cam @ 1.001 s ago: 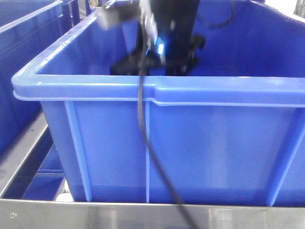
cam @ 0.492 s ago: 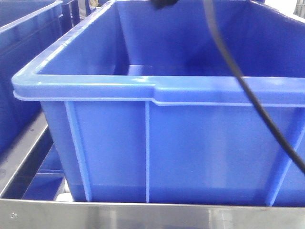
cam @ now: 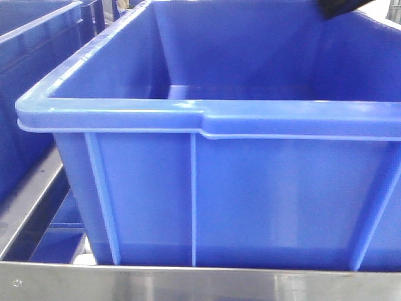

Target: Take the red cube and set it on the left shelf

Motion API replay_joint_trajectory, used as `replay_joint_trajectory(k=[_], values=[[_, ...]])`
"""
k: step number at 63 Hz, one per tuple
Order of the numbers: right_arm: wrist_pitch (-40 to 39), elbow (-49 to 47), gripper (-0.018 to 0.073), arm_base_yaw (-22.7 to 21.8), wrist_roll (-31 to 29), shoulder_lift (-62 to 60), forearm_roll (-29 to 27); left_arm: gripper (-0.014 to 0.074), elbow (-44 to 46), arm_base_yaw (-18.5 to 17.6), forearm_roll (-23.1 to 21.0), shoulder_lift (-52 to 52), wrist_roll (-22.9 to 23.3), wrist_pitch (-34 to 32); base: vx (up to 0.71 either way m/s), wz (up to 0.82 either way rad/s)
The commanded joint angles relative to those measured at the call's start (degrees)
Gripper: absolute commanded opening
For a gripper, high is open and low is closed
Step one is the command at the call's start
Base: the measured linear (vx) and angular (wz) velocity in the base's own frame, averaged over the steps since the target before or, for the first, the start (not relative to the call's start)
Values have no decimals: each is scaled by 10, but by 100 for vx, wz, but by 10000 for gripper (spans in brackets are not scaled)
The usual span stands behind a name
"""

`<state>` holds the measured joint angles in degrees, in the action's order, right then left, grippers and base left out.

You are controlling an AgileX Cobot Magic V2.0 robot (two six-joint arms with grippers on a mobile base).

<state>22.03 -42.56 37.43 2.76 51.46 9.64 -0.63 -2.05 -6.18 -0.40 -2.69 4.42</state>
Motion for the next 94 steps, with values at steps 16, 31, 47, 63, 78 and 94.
replay_joint_trajectory(k=[16, 31, 47, 63, 78, 94], values=[[-100, 105, 57, -4, -3, -197, 10, 102, -14, 0, -3, -8, 4, -49, 0, 0], [-93, 132, 57, -4, -3, -255, 10, 102, -14, 0, -3, -8, 4, -49, 0, 0], [-94, 132, 57, -4, -3, -253, 10, 102, -14, 0, -3, -8, 4, -49, 0, 0], [-99, 132, 57, -4, -3, -253, 10, 102, -14, 0, -3, -8, 4, -49, 0, 0], [-123, 139, 57, -70, -3, -254, -32, 102, -14, 0, -3, -8, 4, -49, 0, 0], [-220, 179, 57, -238, -4, -274, -40, 102, -14, 0, -3, -8, 4, -49, -1, -9]])
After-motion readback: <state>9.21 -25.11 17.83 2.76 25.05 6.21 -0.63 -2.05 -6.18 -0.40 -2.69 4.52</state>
